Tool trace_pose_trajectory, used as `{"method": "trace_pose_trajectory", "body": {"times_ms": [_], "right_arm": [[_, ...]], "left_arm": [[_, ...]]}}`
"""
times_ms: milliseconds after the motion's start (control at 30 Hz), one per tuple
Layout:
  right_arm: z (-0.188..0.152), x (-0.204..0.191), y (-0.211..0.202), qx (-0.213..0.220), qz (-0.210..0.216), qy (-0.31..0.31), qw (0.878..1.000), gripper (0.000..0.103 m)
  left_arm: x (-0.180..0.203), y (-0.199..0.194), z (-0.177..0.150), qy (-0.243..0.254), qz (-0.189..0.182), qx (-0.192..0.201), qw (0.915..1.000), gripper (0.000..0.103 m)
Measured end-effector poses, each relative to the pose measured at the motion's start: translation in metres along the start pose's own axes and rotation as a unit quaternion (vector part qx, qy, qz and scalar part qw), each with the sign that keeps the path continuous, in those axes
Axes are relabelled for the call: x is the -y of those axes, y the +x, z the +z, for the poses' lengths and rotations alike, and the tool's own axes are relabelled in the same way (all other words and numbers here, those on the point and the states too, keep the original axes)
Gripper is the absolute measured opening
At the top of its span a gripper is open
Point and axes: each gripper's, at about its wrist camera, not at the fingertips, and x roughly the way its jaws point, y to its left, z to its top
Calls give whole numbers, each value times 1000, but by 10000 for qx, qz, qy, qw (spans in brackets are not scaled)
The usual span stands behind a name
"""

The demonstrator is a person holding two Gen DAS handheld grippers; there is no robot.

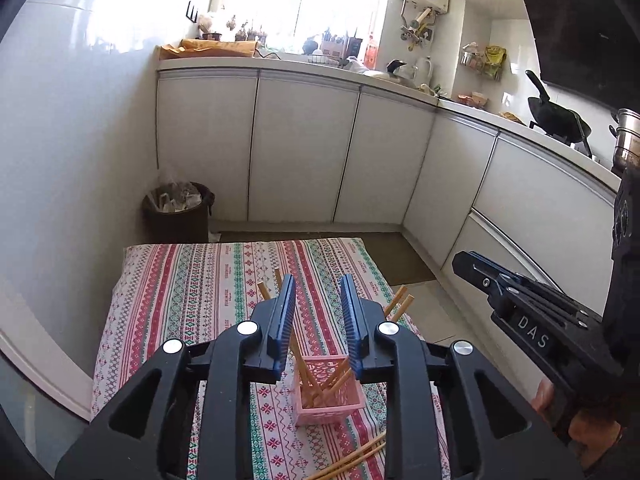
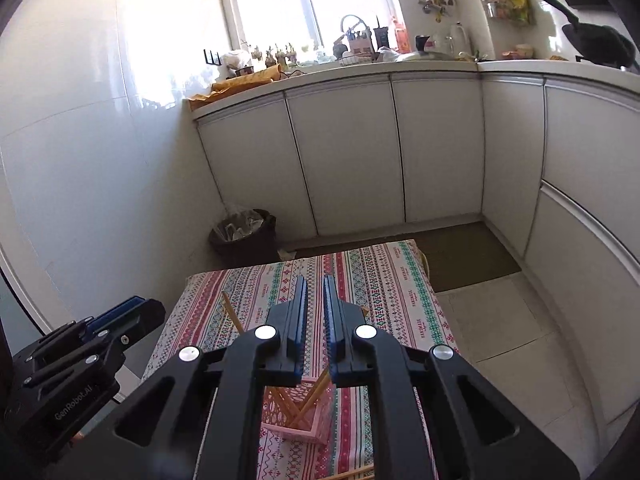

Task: Organize utensils
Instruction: 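Lower the chopstick into the pink cup and open the right gripper, then withdraw both open grippers from the pink cup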

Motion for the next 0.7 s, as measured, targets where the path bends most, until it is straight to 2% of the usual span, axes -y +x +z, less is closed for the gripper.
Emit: {"method": "trace_pose_trajectory", "body": {"times_ms": [167,233,367,567,667,700], "right_arm": [[-8,-1,-14,-73,-59,-57,9999,10],[-11,-1,-19,-114,-69,-42,9999,19],[-17,-3,-32,-123,-89,-56,9999,34],[-30,-8,-57,-48,-98,-111,9999,47],[-37,-8,-71,21,-142,-139,9998,55],[-38,-7,-74,40,-156,-140,9998,61]], "left_arm": [[5,-14,-6,23,34,-1,10000,36],[6,-19,-9,2,53,-10,10000,38],[7,-31,-14,-37,117,26,9999,54],[11,-45,-22,-54,148,8,9999,54],[13,-54,-26,-60,154,9,9999,57],[13,-56,-28,-56,163,4,9999,61]]}}
